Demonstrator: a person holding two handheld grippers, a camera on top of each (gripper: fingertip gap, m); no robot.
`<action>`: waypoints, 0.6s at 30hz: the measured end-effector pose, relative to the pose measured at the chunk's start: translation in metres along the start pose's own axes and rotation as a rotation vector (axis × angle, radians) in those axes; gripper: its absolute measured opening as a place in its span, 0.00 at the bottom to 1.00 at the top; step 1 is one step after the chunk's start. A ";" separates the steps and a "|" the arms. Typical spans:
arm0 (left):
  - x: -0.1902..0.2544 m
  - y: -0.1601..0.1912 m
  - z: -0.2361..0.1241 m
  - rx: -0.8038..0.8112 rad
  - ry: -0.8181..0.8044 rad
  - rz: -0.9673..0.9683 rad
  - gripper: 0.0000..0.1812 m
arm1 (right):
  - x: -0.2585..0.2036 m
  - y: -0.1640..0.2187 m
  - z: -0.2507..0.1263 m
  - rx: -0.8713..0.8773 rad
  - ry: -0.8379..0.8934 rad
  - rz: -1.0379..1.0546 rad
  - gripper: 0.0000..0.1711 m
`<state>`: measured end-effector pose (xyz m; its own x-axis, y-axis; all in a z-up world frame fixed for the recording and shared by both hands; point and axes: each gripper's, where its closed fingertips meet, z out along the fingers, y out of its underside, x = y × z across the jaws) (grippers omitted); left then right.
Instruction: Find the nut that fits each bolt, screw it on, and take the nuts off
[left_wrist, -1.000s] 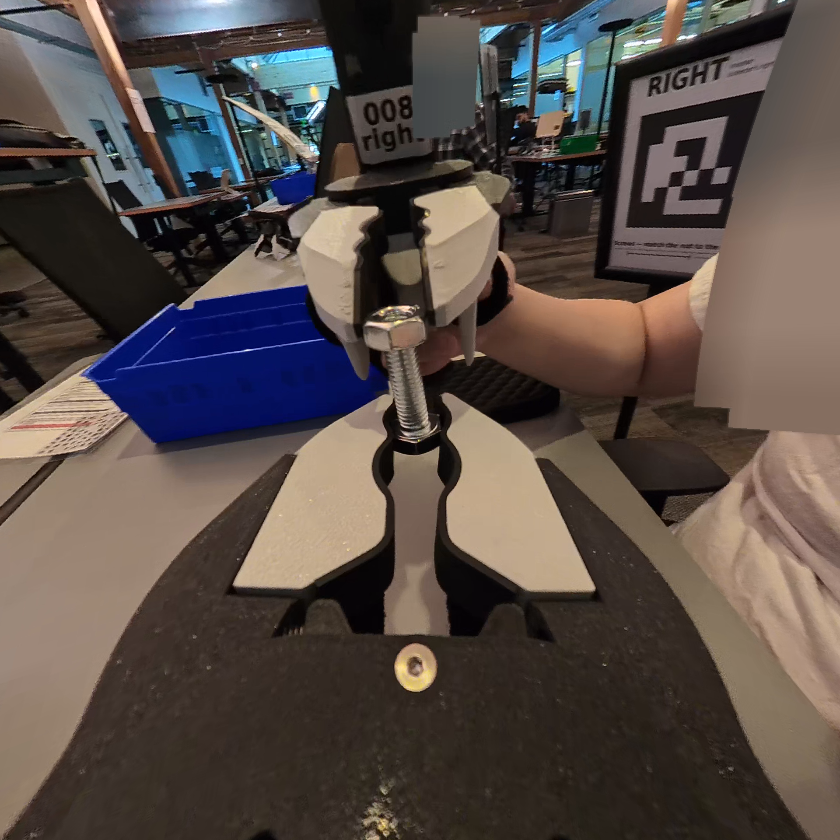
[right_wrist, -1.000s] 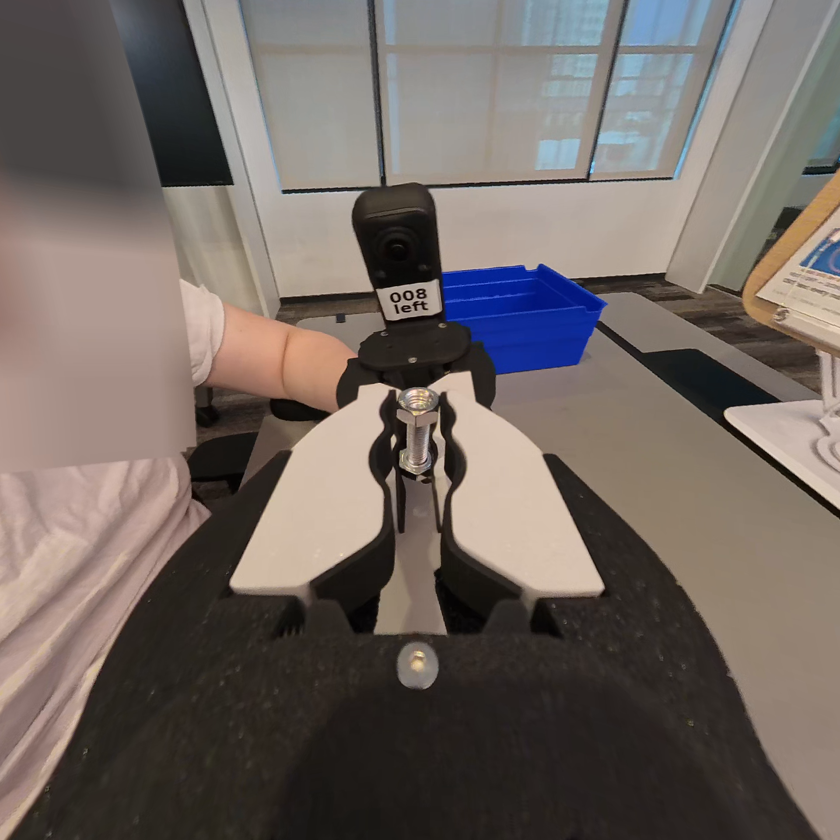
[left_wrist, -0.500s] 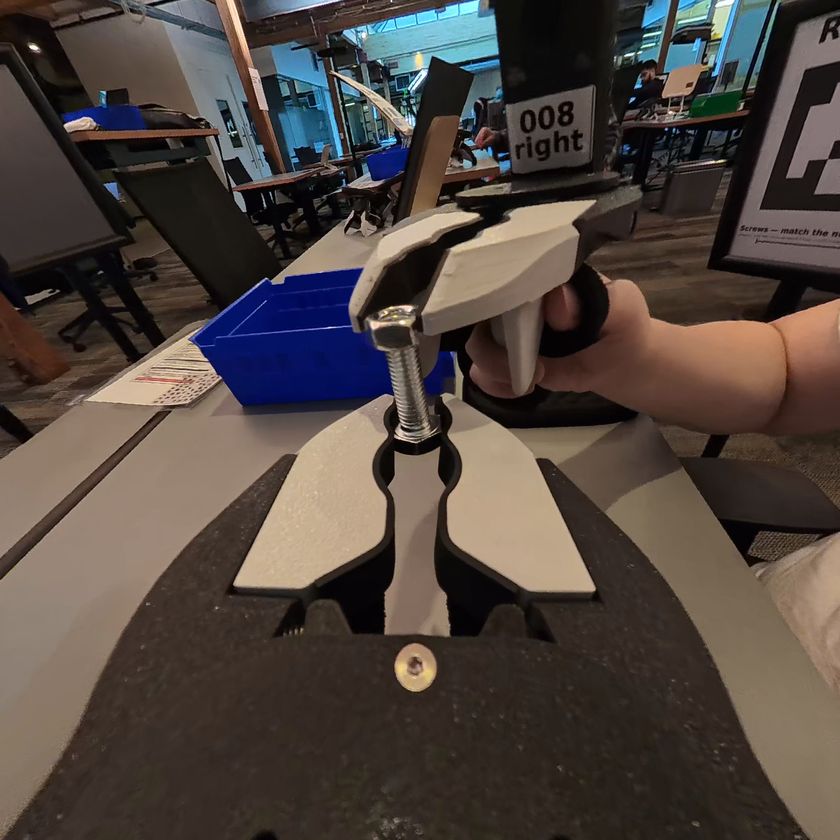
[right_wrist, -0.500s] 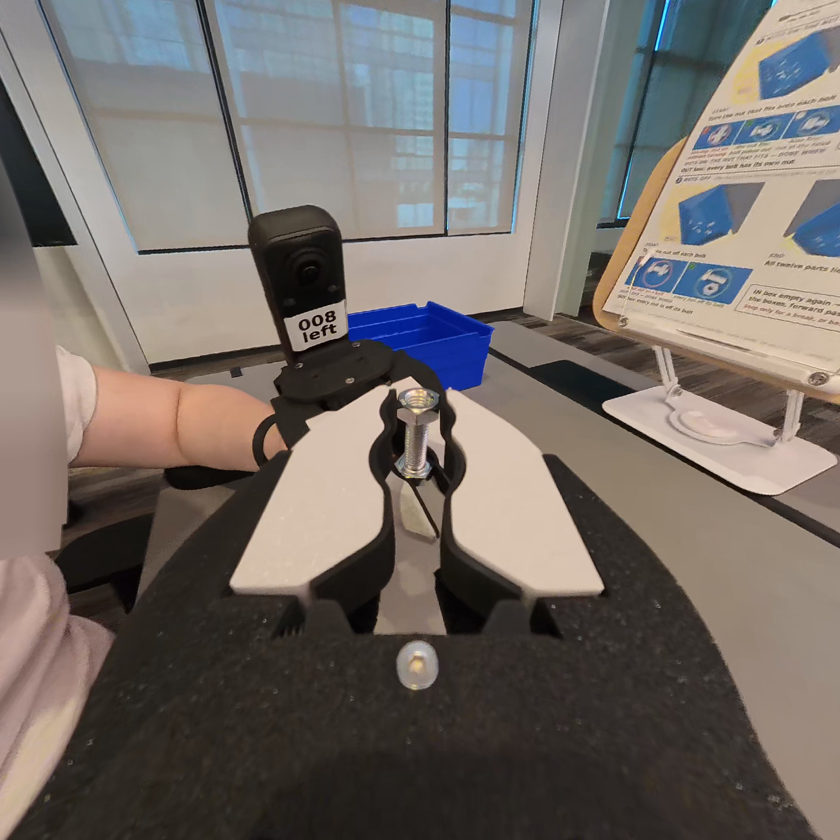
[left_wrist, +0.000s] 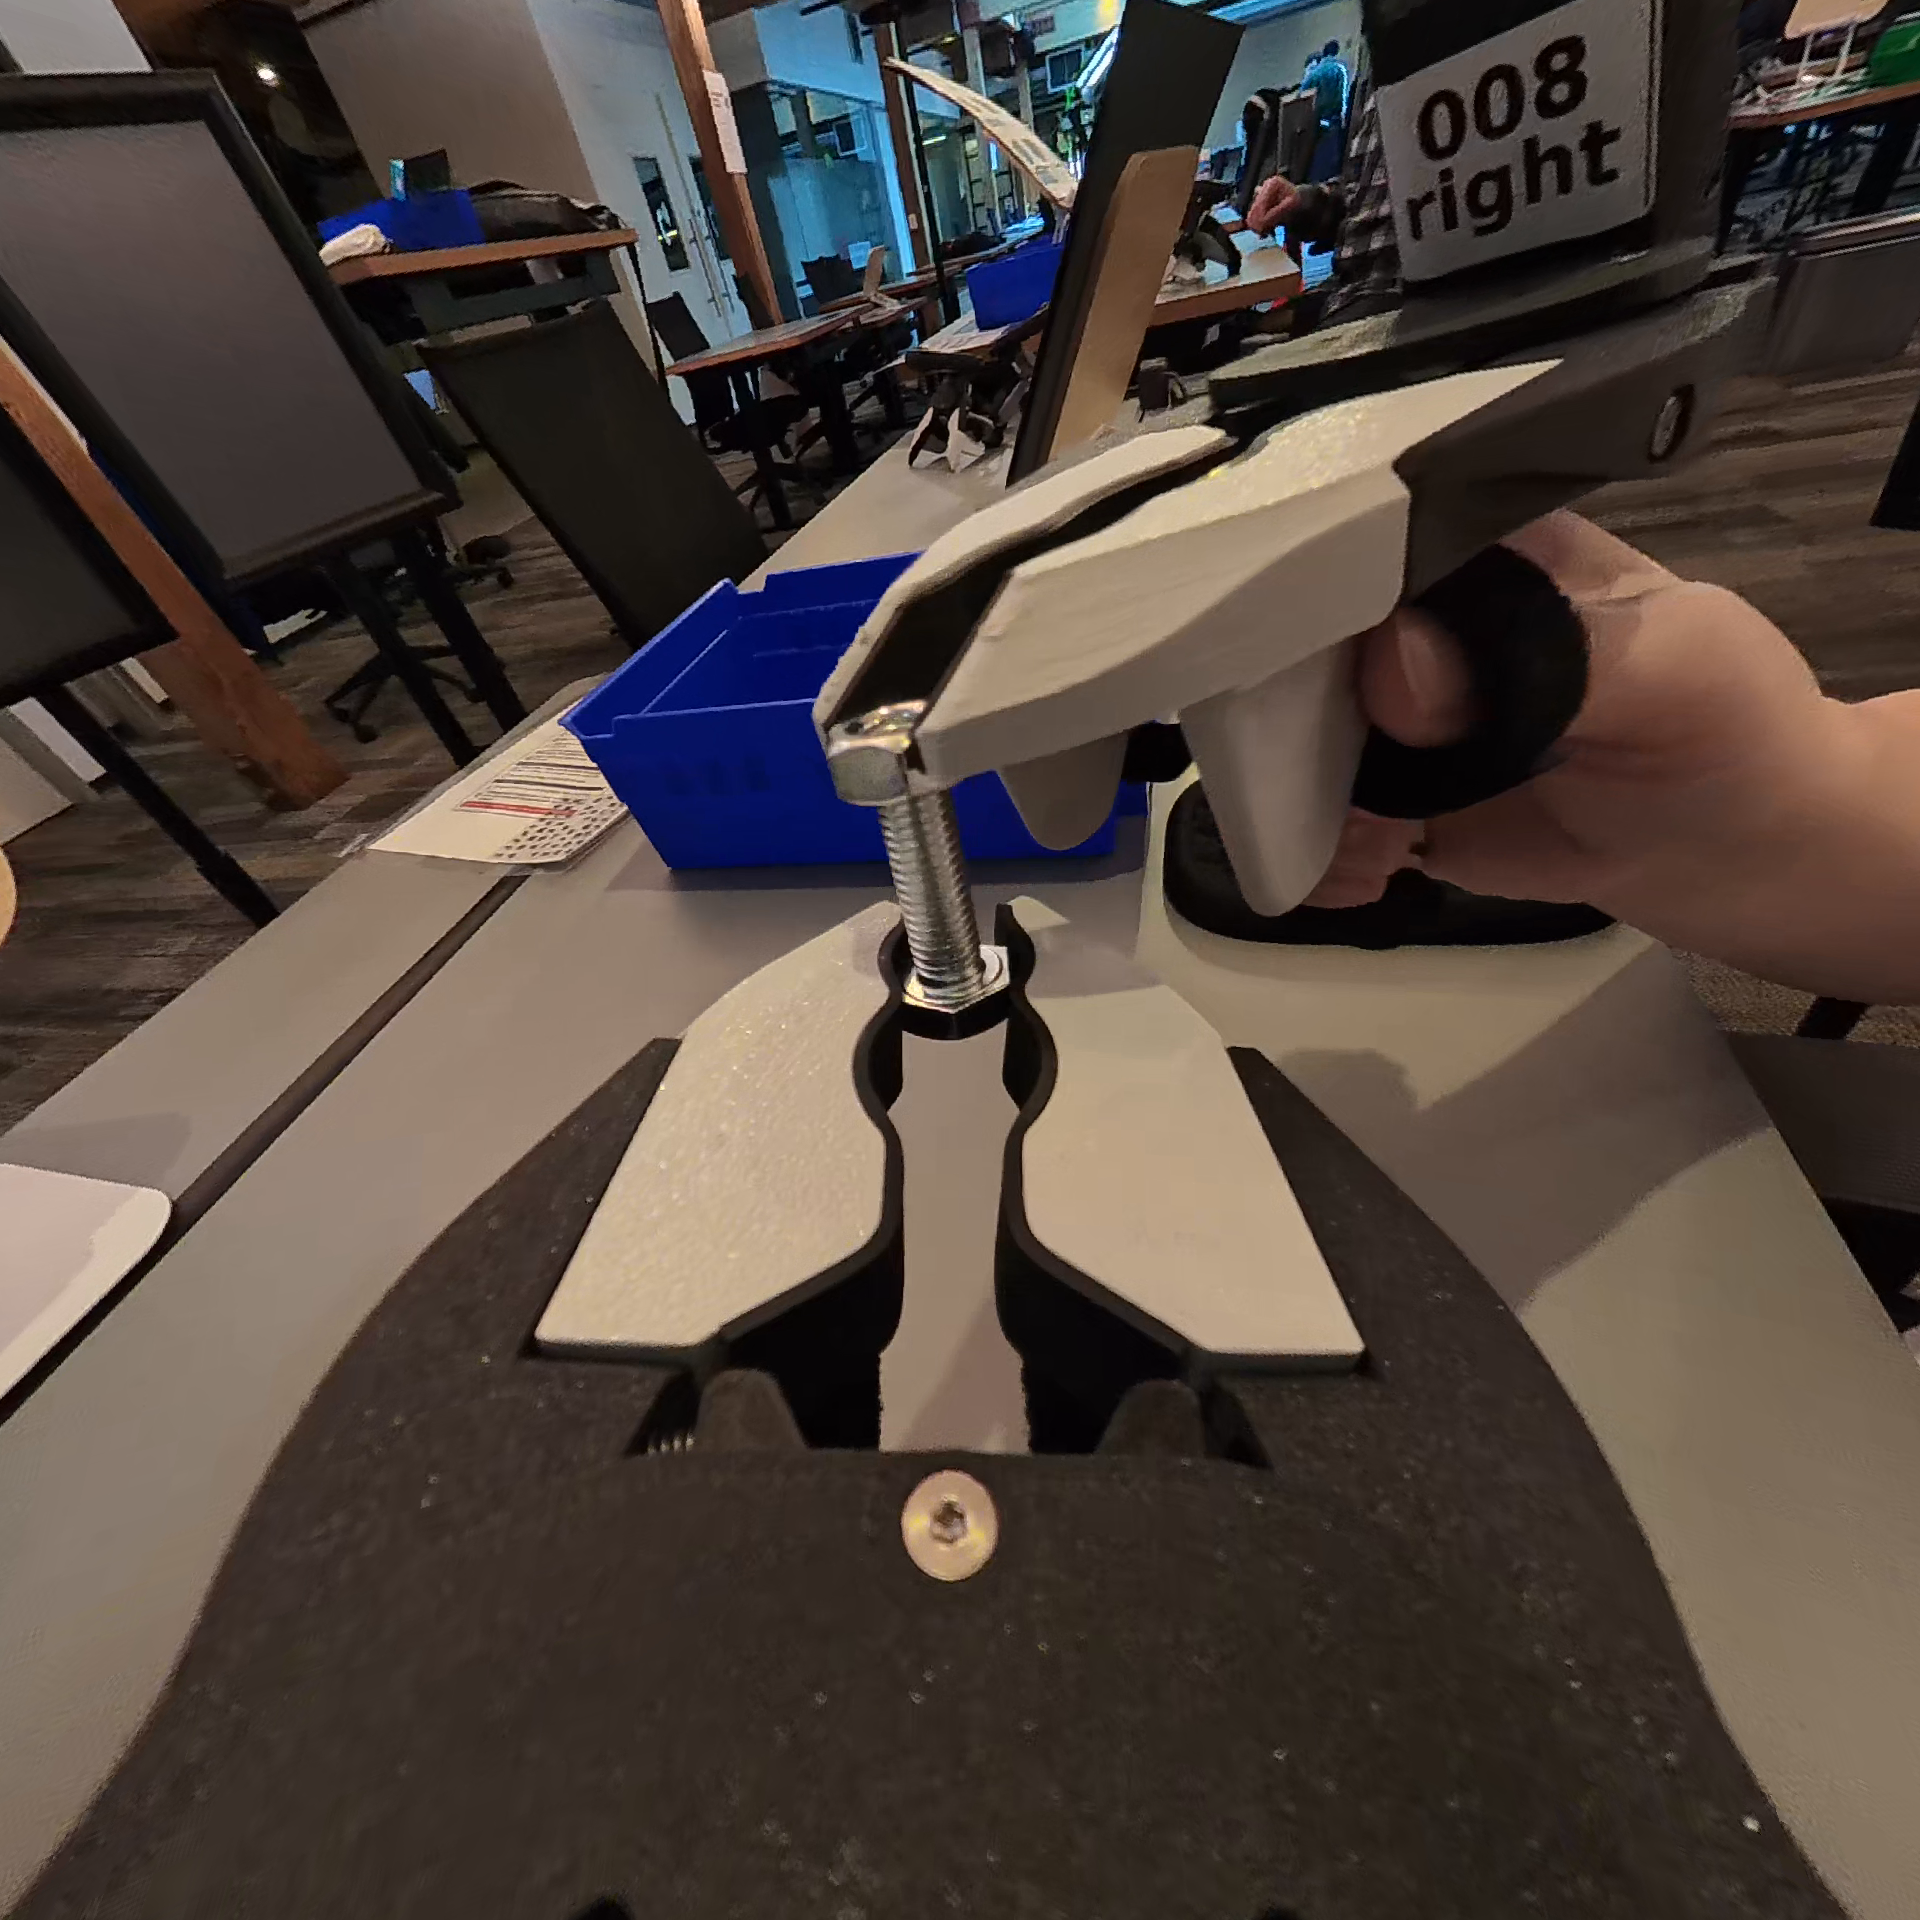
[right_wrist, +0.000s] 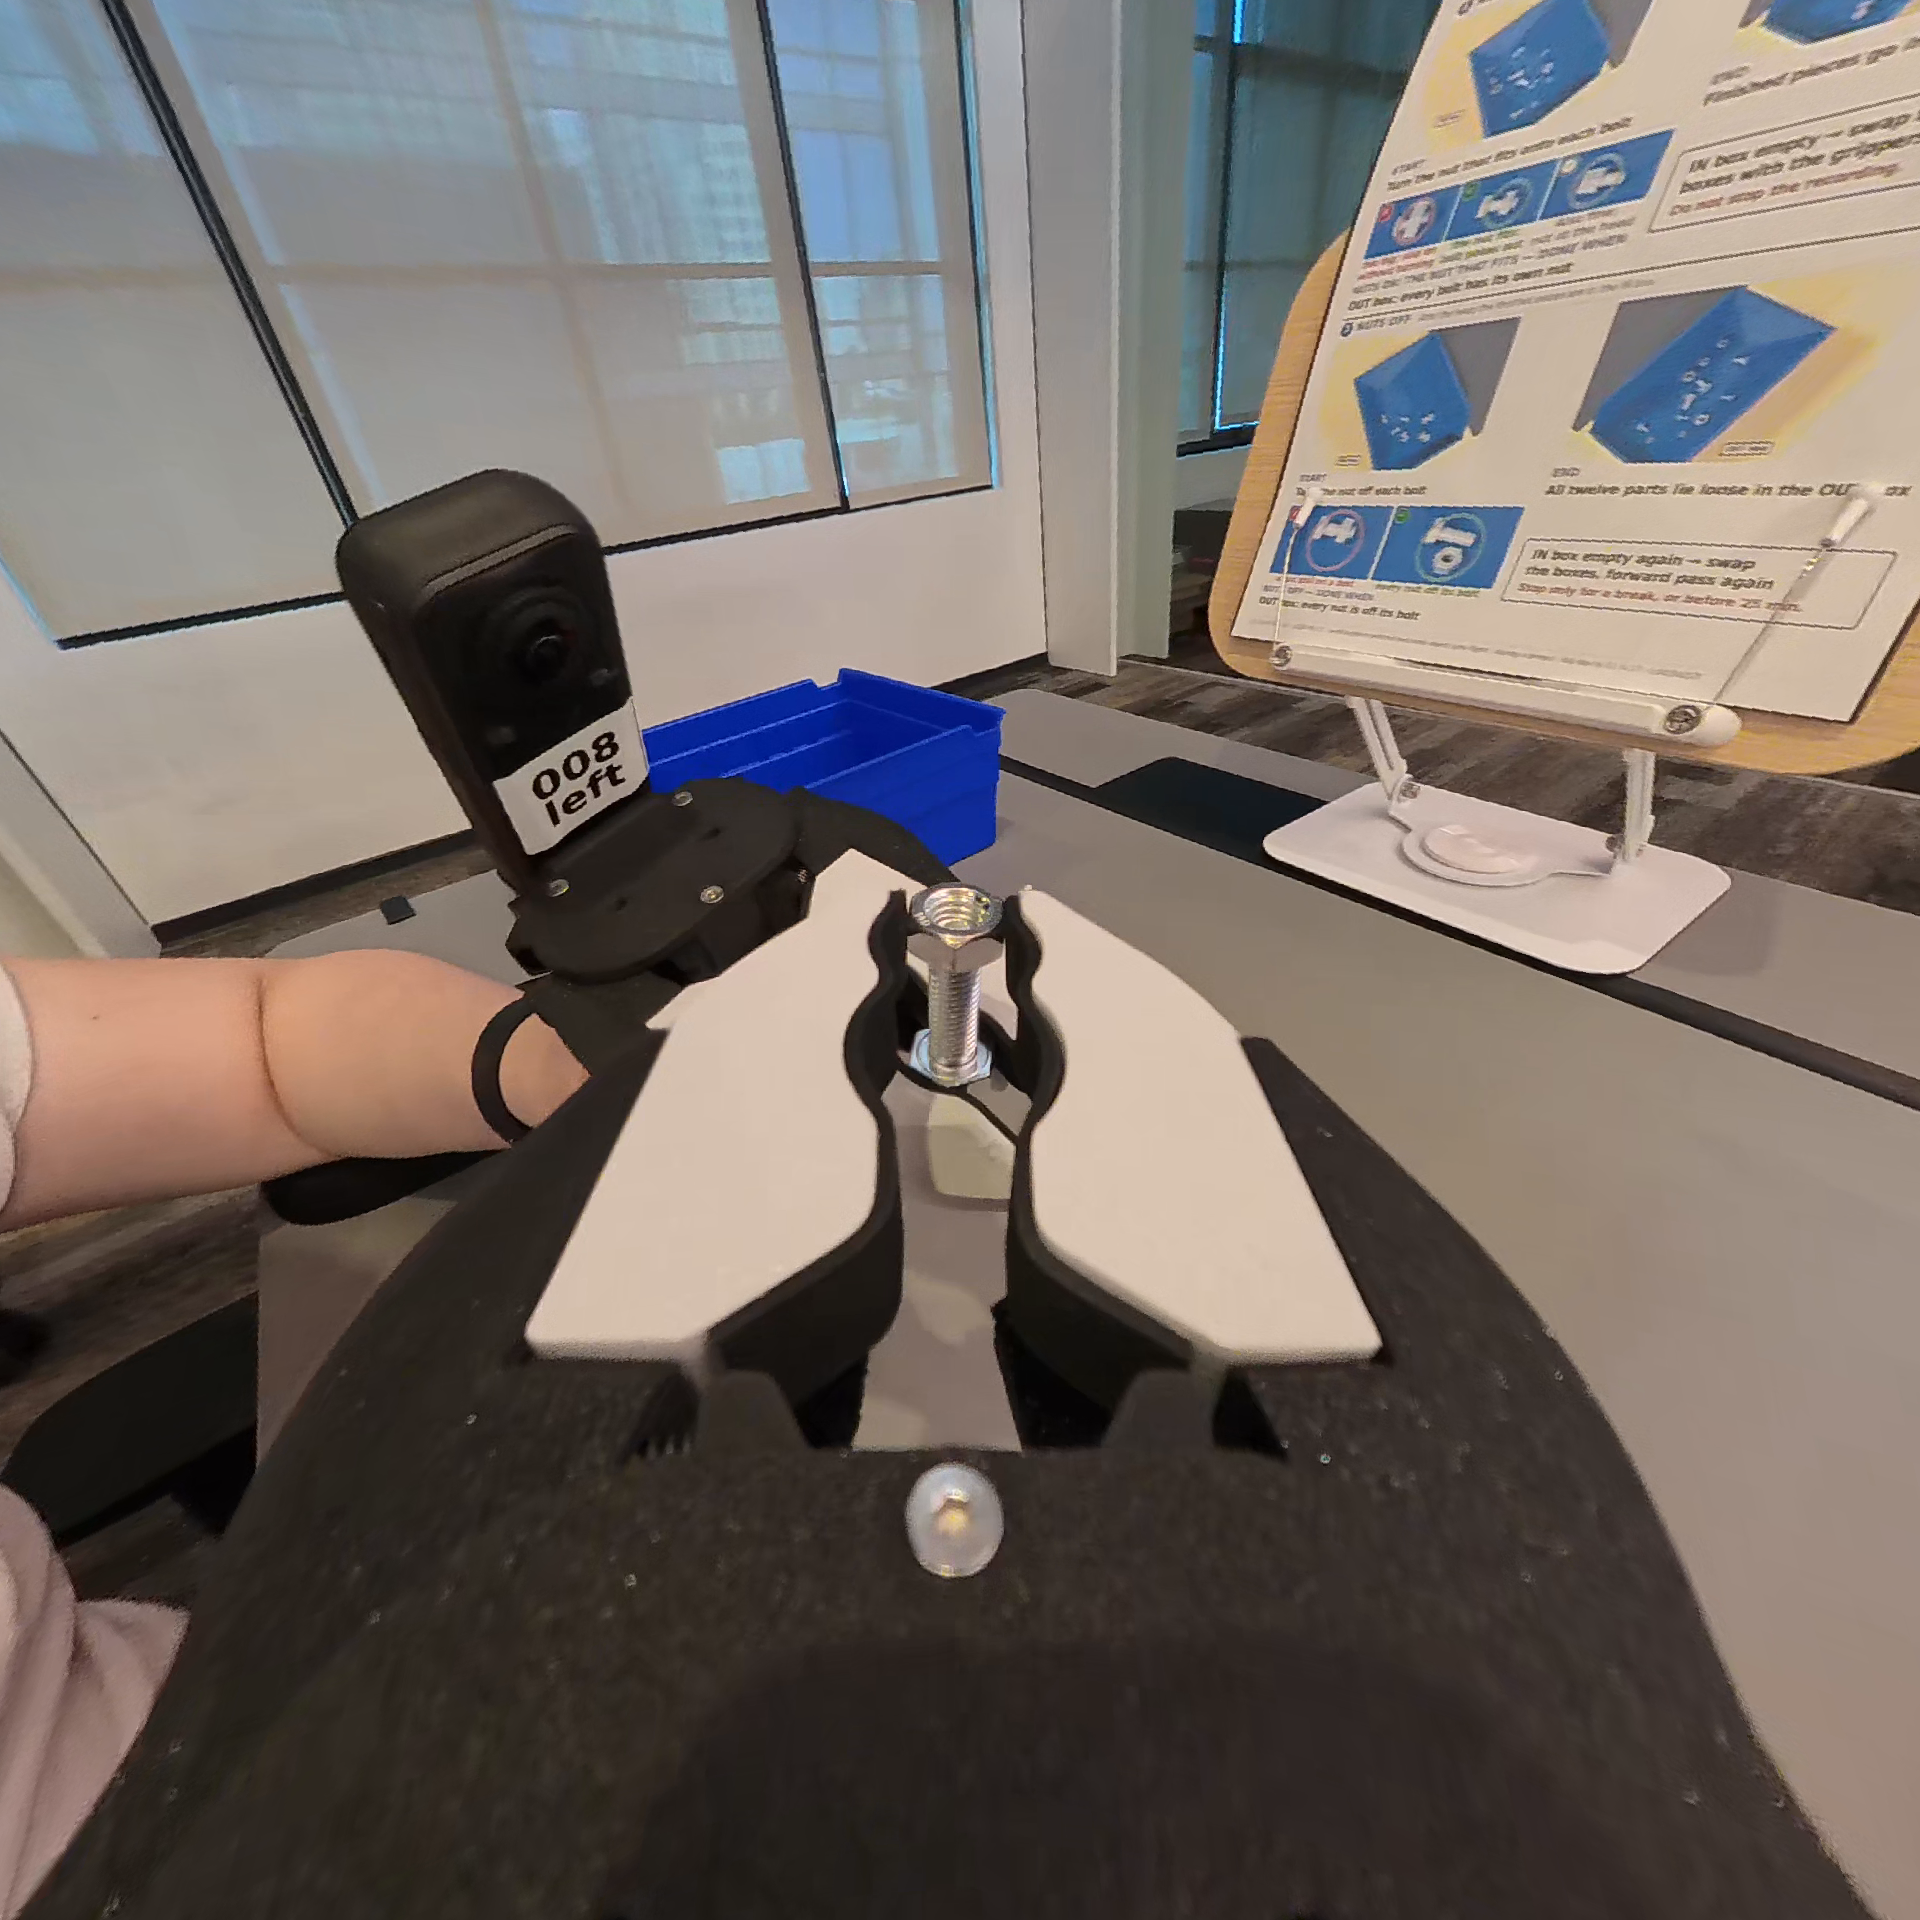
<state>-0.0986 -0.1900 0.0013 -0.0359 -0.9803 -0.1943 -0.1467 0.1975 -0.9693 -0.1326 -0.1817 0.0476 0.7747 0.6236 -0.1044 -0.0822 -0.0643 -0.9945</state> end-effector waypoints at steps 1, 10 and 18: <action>0.001 0.000 0.000 0.002 0.005 -0.004 0.08 | 0.000 0.000 0.000 0.007 0.001 0.005 0.10; 0.003 -0.002 0.000 0.022 0.052 -0.046 0.08 | -0.001 -0.001 -0.001 0.028 -0.042 0.003 0.10; 0.012 -0.010 -0.003 0.081 0.127 -0.085 0.08 | -0.008 -0.006 -0.002 0.065 -0.082 -0.063 0.10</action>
<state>-0.1005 -0.2034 0.0093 -0.1520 -0.9838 -0.0950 -0.0745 0.1073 -0.9914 -0.1369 -0.1880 0.0548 0.7259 0.6867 -0.0386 -0.0777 0.0261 -0.9966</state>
